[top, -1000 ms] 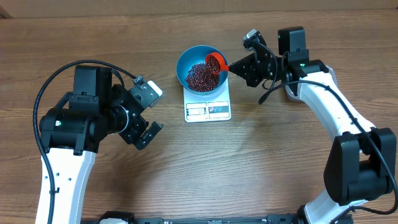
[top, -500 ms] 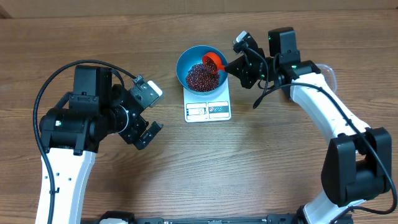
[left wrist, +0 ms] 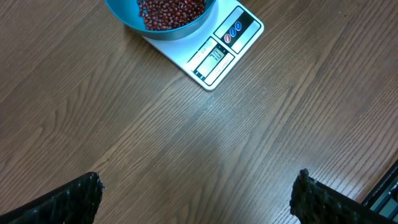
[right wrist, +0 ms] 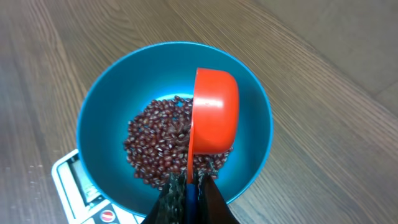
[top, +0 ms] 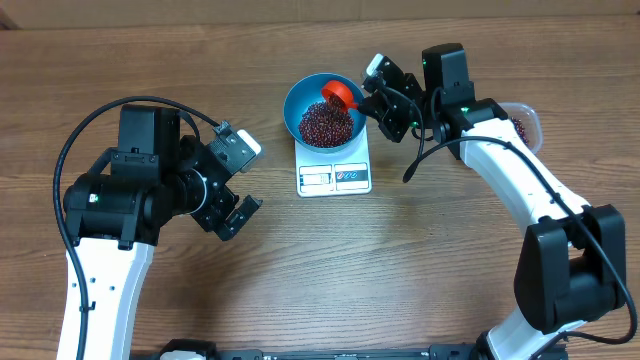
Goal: Scoop item into bowl and weigh 150g on scale
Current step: 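Tilt the scoop with the right gripper to pour beans into bowl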
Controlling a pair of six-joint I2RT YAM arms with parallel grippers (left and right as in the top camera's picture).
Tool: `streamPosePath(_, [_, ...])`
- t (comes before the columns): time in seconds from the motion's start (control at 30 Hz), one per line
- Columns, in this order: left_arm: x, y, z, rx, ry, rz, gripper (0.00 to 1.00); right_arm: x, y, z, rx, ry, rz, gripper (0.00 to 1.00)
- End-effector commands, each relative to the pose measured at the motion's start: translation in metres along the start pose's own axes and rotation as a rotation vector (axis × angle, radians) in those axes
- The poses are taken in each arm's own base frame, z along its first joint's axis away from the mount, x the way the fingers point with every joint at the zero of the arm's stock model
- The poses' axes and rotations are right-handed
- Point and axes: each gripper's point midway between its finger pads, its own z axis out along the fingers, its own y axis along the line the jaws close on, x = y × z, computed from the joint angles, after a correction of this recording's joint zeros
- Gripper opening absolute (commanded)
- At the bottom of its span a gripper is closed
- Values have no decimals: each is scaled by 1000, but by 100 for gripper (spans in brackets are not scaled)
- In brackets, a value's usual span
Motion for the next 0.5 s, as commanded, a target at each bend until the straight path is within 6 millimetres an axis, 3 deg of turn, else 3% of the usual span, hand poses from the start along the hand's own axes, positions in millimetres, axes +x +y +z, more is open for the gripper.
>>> streamPosePath(0.0, [1, -1, 2, 5, 5, -10, 100, -7, -9, 2, 62, 17, -60, 4])
streamPosePath(0.23, [1, -1, 2, 5, 5, -10, 100, -14, -3, 3, 79, 25, -134, 4])
streamPosePath(0.47, [1, -1, 2, 5, 5, -10, 100, -30, -7, -13, 151, 18, -163, 4])
